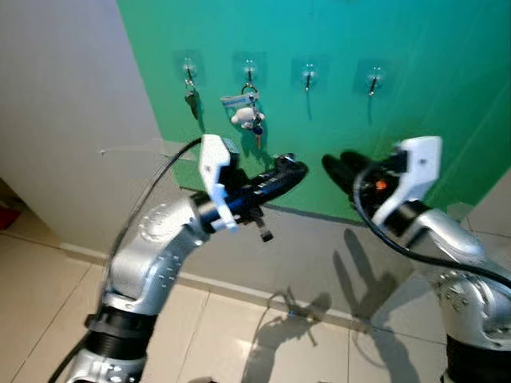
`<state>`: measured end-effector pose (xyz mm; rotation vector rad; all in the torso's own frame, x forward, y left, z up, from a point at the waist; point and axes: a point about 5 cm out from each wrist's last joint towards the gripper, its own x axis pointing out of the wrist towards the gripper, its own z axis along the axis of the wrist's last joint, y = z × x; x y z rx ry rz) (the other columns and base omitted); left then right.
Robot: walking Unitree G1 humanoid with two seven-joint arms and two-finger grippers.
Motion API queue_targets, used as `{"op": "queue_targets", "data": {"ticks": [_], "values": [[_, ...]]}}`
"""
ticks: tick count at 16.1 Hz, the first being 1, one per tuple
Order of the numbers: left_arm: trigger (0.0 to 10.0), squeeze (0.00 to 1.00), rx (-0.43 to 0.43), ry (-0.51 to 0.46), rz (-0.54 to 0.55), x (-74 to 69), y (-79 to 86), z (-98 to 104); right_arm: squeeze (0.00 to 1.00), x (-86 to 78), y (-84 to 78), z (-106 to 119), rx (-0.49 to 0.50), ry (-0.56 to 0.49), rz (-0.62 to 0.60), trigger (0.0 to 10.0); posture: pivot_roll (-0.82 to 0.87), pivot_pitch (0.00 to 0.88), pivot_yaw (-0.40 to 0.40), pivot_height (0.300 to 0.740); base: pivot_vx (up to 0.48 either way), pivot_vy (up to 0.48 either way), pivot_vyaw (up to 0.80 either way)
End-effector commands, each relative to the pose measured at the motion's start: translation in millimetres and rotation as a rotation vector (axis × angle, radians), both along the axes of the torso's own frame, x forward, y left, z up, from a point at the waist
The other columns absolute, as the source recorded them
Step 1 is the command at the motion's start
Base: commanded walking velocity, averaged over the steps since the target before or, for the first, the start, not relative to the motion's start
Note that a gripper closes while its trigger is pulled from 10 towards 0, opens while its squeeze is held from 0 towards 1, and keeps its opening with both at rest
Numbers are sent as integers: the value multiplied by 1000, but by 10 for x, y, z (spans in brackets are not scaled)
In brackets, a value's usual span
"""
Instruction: Hang keys on a hook
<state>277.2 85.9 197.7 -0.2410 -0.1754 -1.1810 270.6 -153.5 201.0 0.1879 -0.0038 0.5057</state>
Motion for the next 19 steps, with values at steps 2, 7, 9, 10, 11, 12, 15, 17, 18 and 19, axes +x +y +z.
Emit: {"op": "queue_targets", "data": {"ticks": [2, 7, 9, 10, 11, 12, 15, 17, 18, 19], "values": [[0, 0, -19, 5, -51, -35, 53, 96, 0, -46, -30, 98, 45, -92, 45, 10000, 13, 0, 58, 740, 0, 0, 0], [0, 0, -6, 40, -86, -54, 159, 112, 1000, -165, 51, 316, 129, -179, 330, 10000, 11, 0, 58, 740, 0, 0, 0], [0, 0, 8, 42, -91, -59, 173, 106, 1000, -191, 69, 341, 67, -180, 395, 10000, 9, 0, 50, 740, 0, 0, 0], [0, 0, 14, 47, -97, -68, 179, 95, 1000, -186, 77, 372, 29, -191, 410, 10000, 9, 0, 46, 740, 0, 0, 0], [0, 0, 16, 48, -98, -72, 180, 91, 1000, -184, 87, 388, 7, -196, 420, 10000, 10, 0, 43, 740, 0, 0, 0], [0, 0, 22, 50, -102, -81, 175, 81, 1000, -187, 128, 416, -43, -206, 443, 10000, 9, 0, 38, 740, 0, 0, 0], [0, 0, 31, 52, -104, -90, 164, 64, 0, -195, 255, 411, -162, -202, 481, 10000, 8, 0, 34, 740, 0, 0, 0], [0, 0, 32, 51, -100, -86, 165, 60, 0, -206, 279, 408, -177, -197, 494, 10000, 8, 0, 34, 740, 0, 0, 0], [0, 0, 33, 48, -93, -80, 167, 57, 0, -215, 286, 402, -188, -190, 503, 10000, 8, 0, 34, 740, 0, 0, 0], [0, 0, 32, 48, -91, -78, 168, 57, 0, -223, 288, 396, -203, -184, 509, 10000, 8, 0, 34, 740, 0, 0, 0]]}}
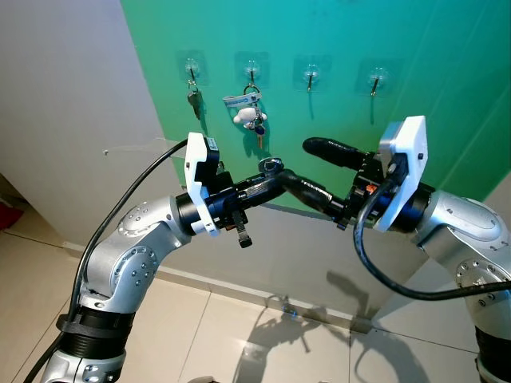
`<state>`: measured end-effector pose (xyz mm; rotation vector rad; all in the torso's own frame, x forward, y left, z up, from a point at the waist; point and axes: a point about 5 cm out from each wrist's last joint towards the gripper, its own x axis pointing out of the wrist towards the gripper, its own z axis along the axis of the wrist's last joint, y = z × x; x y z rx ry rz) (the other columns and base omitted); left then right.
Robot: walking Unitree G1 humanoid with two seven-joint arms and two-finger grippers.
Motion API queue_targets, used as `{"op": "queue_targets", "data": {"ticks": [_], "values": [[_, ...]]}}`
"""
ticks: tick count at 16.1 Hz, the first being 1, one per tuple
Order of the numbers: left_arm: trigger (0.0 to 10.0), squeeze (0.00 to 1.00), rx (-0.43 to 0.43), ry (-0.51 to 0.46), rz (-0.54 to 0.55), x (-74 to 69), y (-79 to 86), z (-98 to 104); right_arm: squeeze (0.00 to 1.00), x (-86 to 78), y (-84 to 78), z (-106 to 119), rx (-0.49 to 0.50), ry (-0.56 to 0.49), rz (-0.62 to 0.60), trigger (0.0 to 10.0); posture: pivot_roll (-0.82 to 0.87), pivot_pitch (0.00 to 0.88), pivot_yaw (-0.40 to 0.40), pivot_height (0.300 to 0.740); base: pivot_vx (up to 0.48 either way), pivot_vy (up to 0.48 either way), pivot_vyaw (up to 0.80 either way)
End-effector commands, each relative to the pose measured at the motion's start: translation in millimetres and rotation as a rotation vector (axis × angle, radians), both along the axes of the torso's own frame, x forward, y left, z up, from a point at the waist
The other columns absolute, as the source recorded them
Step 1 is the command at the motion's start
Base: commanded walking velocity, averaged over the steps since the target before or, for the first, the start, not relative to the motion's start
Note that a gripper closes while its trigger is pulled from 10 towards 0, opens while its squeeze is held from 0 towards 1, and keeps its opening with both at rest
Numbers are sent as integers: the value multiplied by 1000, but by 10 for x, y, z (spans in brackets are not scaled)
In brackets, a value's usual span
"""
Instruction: Hang keys on a hook
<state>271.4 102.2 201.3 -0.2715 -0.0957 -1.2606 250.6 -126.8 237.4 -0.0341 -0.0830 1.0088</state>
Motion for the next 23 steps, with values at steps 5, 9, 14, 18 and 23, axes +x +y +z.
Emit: {"op": "queue_targets", "data": {"ticks": [5, 9, 14, 18, 23], "values": [[0, 0, 29, -18, -19, -28, -10, 4, 0, -20, 36, 38, -58, -23, 15, 10000, 6, 0, 35, 740, 0, 0, 0], [0, 0, 49, -13, -39, -54, -24, -22, 0, -6, 47, 76, -67, -46, 10, 10000, 5, 0, 35, 740, 0, 0, 0], [0, 0, 60, -12, -81, -85, -81, -35, 0, 2, 78, 51, -95, -45, 21, 10000, 5, 0, 35, 740, 0, 0, 0], [0, 0, 56, -17, -87, -84, -92, -25, 0, -19, 81, 9, -116, -28, 44, 2275, 5, 0, 36, 740, 0, 0, 0], [0, 0, 51, -22, -85, -79, -87, -13, 0, -56, 80, -40, -146, -9, 74, 0, 4, 0, 36, 740, 0, 0, 0]]}}
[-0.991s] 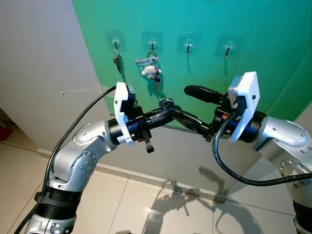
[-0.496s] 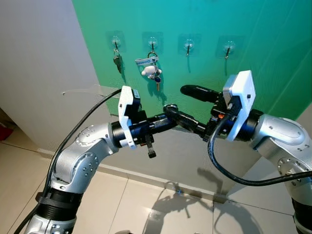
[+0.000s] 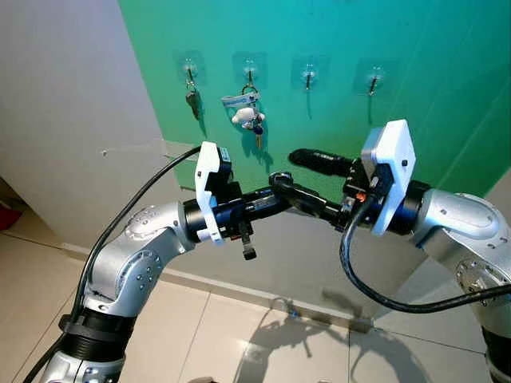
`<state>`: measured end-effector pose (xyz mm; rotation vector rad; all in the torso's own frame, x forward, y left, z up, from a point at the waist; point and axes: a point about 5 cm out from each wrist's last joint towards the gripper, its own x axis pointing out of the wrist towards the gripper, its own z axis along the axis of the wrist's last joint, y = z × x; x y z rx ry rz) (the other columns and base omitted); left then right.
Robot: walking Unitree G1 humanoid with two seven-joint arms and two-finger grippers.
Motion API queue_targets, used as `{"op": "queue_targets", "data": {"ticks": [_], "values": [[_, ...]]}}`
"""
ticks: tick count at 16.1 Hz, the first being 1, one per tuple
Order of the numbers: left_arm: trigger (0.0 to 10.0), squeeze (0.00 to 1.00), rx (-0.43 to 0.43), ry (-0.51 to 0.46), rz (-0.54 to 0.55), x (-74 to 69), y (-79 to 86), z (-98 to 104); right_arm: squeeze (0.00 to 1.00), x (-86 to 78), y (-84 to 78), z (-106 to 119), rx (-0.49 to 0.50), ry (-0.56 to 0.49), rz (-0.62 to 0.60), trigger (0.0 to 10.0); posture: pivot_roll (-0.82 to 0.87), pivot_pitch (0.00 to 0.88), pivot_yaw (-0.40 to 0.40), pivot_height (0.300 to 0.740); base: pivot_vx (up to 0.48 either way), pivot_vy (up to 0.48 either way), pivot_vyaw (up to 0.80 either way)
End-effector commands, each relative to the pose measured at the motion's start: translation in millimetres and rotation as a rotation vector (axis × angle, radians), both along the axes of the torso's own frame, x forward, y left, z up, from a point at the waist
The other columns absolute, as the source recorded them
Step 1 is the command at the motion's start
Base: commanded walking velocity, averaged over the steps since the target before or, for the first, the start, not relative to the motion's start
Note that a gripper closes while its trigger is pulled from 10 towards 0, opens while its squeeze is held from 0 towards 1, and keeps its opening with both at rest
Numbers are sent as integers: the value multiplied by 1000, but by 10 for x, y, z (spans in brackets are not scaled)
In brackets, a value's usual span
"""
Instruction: Hang keys on a hook
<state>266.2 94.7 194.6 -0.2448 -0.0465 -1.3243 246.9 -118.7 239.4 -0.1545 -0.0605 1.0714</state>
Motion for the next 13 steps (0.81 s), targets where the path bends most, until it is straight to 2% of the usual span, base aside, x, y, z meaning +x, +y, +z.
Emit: {"op": "queue_targets", "data": {"ticks": [1, 13], "values": [[0, 0, 4, -34, -20, -27, -9, 54, 0, -24, -4, -66, -39, 32, 18, 0, 4, 0, 35, 740, 0, 0, 0], [0, 0, 1, -35, -10, -22, 7, 52, 0, -15, -24, -70, -41, 35, 24, 0, 4, 0, 34, 740, 0, 0, 0]]}}
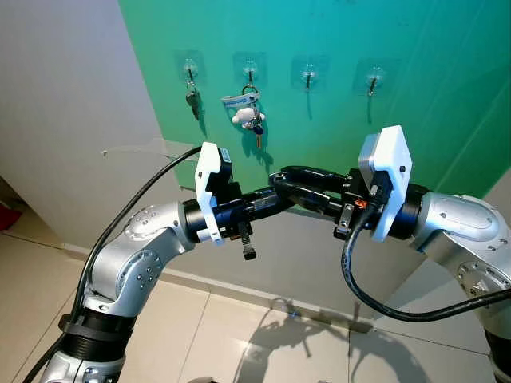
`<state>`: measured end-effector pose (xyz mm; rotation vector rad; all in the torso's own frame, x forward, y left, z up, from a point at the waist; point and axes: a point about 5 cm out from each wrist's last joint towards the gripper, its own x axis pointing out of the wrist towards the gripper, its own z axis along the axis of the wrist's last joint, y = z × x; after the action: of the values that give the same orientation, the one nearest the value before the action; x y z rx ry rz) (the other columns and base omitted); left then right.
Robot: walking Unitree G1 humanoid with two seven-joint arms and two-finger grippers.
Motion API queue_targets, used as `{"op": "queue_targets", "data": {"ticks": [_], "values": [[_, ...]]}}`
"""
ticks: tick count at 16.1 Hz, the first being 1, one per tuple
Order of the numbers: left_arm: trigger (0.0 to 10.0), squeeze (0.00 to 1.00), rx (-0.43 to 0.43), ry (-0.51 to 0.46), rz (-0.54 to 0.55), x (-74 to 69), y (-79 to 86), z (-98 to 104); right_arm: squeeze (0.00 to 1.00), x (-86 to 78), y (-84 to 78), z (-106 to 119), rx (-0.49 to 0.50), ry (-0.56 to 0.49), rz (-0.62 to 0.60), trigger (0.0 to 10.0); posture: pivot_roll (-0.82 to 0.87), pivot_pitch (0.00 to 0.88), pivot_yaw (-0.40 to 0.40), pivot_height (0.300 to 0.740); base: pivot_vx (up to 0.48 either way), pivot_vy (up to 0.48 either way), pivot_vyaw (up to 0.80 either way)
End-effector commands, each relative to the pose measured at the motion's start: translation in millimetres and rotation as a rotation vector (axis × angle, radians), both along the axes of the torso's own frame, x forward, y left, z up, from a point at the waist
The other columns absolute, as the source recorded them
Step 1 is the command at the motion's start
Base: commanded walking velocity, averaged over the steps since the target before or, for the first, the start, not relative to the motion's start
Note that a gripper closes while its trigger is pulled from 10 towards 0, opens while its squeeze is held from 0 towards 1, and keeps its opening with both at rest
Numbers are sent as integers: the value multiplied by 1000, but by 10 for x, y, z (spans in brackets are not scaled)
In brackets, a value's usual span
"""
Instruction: Hang keys on a hook
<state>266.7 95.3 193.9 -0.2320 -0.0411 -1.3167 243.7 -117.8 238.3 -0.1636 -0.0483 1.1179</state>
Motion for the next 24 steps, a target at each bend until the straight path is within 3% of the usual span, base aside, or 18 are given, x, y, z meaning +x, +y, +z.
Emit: {"op": "queue_targets", "data": {"ticks": [1, 10, 15, 23, 24], "values": [[0, 0, -12, -32, -18, -27, 1, 59, 0, 22, -38, -53, -27, 23, -25, 0, 4, 0, 33, 740, 0, 0, 0], [0, 0, -11, -22, -21, -63, -5, 20, 0, 156, -156, 186, 12, -94, -117, 0, 0, 0, 28, 740, 0, 0, 0], [0, 0, -8, -22, -20, -75, -22, 0, 0, 236, -211, 385, 98, -210, -212, 0, -2, 0, 30, 740, 0, 0, 0], [0, 0, -6, -57, 39, -6, -52, 17, 0, 228, -123, 421, 139, -236, -192, 0, -2, 0, 33, 740, 0, 0, 0], [0, 0, -7, -59, 43, -2, -51, 17, 0, 223, -116, 398, 137, -229, -195, 7490, -2, 0, 33, 740, 0, 0, 0]]}}
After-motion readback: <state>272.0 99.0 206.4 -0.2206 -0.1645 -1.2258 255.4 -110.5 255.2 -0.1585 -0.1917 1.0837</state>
